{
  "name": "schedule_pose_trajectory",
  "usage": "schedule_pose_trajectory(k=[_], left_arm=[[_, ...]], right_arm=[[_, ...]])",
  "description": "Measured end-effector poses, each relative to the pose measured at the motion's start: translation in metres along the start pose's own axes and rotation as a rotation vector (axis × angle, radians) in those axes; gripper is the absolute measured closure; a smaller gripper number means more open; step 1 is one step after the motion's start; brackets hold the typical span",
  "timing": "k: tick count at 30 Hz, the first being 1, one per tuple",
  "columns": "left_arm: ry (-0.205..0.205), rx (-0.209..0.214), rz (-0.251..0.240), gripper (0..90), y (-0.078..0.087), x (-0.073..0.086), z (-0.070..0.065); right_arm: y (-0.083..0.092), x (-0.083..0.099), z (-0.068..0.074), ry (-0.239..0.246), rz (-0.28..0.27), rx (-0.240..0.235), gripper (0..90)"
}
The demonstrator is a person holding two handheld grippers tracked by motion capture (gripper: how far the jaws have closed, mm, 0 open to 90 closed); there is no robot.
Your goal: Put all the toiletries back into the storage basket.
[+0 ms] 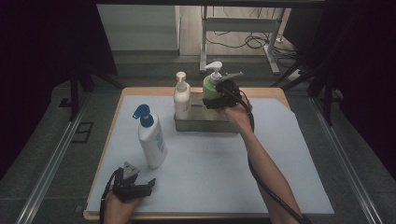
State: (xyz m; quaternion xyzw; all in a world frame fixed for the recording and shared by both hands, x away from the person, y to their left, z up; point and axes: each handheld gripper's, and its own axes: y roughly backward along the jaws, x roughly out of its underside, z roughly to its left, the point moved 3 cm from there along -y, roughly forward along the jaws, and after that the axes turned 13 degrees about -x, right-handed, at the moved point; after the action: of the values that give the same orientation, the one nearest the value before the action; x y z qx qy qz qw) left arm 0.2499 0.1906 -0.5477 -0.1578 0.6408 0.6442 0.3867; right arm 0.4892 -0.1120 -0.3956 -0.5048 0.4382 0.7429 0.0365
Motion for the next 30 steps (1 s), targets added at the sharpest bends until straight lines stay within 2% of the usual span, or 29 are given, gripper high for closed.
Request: schedule_pose_trajectory(k=[30], left_arm=[[-0.001, 0.0, 0.001, 12.1, 0.0, 0.0, 0.0]], right_arm=[[-0.029, 0.032, -0.009, -0.035, 0.069, -0.022, 12.5]])
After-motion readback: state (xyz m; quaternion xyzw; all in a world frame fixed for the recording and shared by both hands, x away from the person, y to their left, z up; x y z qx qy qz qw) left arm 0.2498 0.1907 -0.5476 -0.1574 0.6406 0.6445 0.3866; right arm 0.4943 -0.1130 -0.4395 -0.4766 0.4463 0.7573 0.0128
